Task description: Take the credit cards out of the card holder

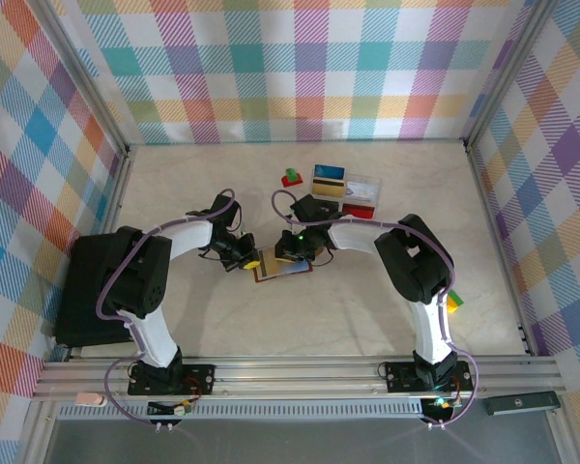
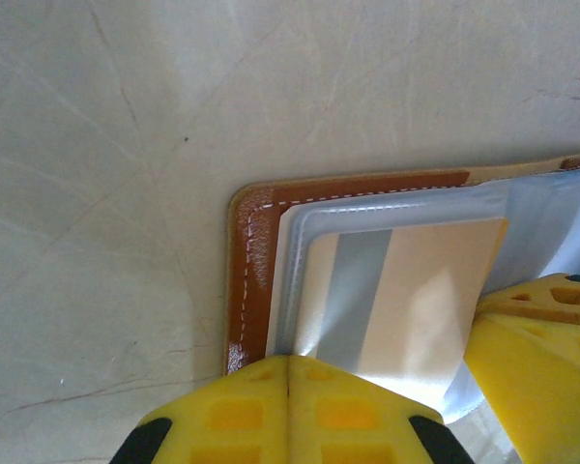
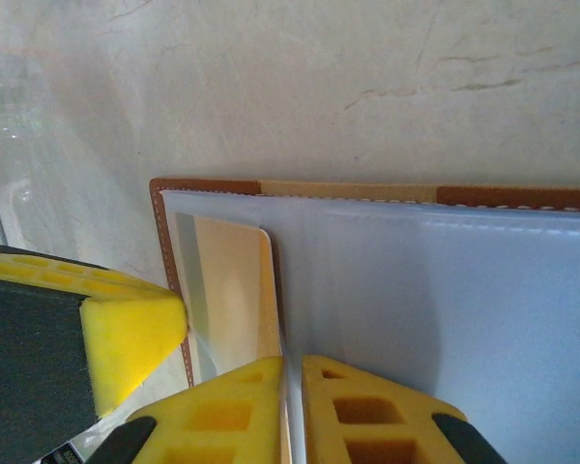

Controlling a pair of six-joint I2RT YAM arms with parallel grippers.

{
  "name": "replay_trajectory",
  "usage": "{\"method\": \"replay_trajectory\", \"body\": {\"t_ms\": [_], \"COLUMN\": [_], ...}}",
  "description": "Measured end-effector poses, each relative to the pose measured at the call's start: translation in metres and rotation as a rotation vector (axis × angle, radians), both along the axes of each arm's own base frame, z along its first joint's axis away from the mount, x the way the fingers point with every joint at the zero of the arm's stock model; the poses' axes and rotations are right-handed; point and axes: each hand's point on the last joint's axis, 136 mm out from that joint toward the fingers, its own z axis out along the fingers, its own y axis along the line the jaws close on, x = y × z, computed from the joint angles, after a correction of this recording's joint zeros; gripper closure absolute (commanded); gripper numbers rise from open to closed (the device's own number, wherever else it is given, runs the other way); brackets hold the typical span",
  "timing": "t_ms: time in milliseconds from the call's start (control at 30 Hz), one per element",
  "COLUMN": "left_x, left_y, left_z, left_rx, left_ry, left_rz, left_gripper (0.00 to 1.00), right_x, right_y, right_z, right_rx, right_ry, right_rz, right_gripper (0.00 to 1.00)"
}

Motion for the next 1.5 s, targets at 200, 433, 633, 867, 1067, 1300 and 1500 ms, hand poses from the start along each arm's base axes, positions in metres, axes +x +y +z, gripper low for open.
{"method": "replay_trajectory", "body": {"t_ms": [200,433,633,867,1067,1300,1500], "left_x": [0.000,0.000,0.000,0.001,0.001,0.000,-0.003], "left_y": [0.000,0.000,0.000,0.000,0.000,0.000,0.003], "left_z": [0.000,0.000,0.000,0.000,0.001,0.004,0.007], "left_rx": [0.000,0.000,0.000,0.000,0.002,0.004,0.019], "left_ry": [-0.001,0.001,0.001,0.000,0.000,-0.004,0.002], "left_rz": [-0.001,-0.001,-0.001,0.000,-0.003,0.001,0.004], "left_gripper": [1.00,1.00,1.00,0.98,0.82,0.76,0.77], "right_x": [0.000,-0.001,-0.001,0.000,0.001,0.004,0.007], "right_y": [0.000,0.003,0.003,0.003,0.000,-0.012,-0.020], "right_z": [0.000,-0.001,-0.001,-0.002,-0.004,-0.006,-0.008], "right_rx": [0.011,0.034,0.039,0.039,0.022,-0.028,-0.067], "right_ry": [0.007,0.013,0.012,0.011,-0.001,-0.043,-0.072], "right_rz": [0.003,0.023,0.033,0.033,0.025,-0.010,-0.039], "right_gripper": [0.87,0.86,0.87,0.94,0.97,0.97,0.98]}}
